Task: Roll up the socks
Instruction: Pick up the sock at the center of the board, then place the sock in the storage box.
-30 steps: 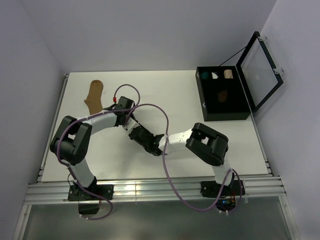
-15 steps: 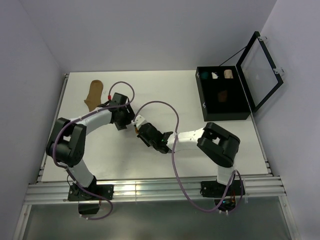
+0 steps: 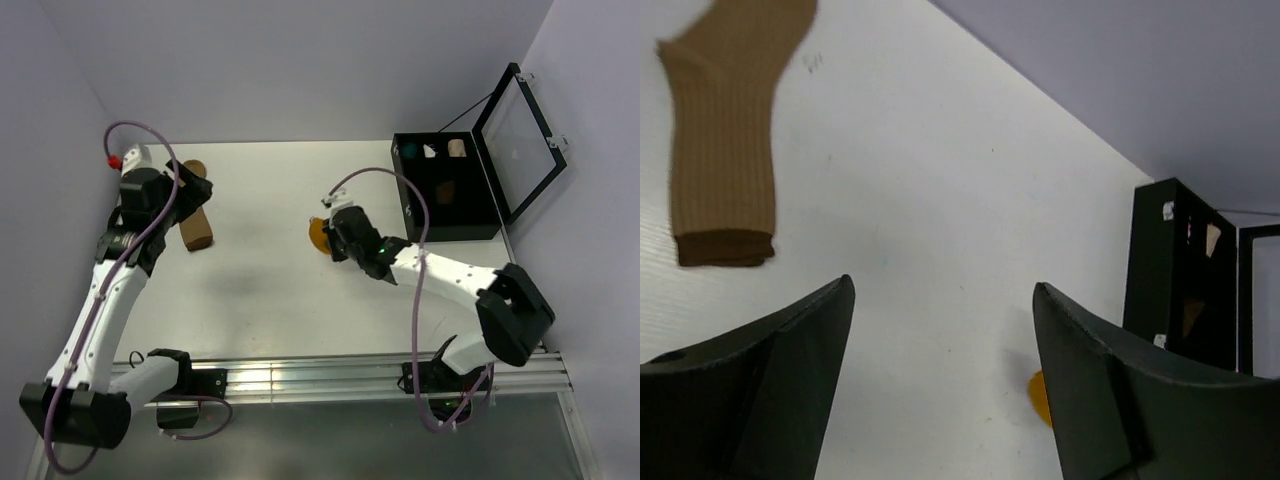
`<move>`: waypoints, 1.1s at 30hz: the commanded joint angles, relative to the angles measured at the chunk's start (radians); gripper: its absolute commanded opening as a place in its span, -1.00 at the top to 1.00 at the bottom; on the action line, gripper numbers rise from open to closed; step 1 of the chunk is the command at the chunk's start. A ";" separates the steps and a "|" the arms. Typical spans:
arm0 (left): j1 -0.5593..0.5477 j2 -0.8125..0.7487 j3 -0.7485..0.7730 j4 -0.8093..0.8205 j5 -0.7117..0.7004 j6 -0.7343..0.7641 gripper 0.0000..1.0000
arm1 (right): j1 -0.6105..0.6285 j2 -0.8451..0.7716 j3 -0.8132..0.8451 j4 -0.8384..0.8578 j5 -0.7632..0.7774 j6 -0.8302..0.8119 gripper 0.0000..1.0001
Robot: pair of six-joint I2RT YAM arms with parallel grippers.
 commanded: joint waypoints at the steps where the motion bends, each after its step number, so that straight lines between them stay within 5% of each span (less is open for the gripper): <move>1: 0.021 -0.102 -0.011 -0.039 -0.094 0.107 -0.55 | -0.071 -0.115 0.050 -0.062 0.026 0.011 1.00; 13: -0.022 -0.274 0.065 -0.254 -0.356 0.216 -0.58 | -0.428 -0.179 0.225 -0.275 0.307 -0.057 1.00; 21: -0.062 -0.459 -0.047 -0.303 -0.539 0.195 -0.61 | -0.733 -0.080 0.333 -0.365 0.454 0.040 1.00; 33: -0.122 -0.441 -0.293 -0.118 -0.603 0.146 -0.61 | -0.825 0.097 0.367 -0.358 0.491 0.048 1.00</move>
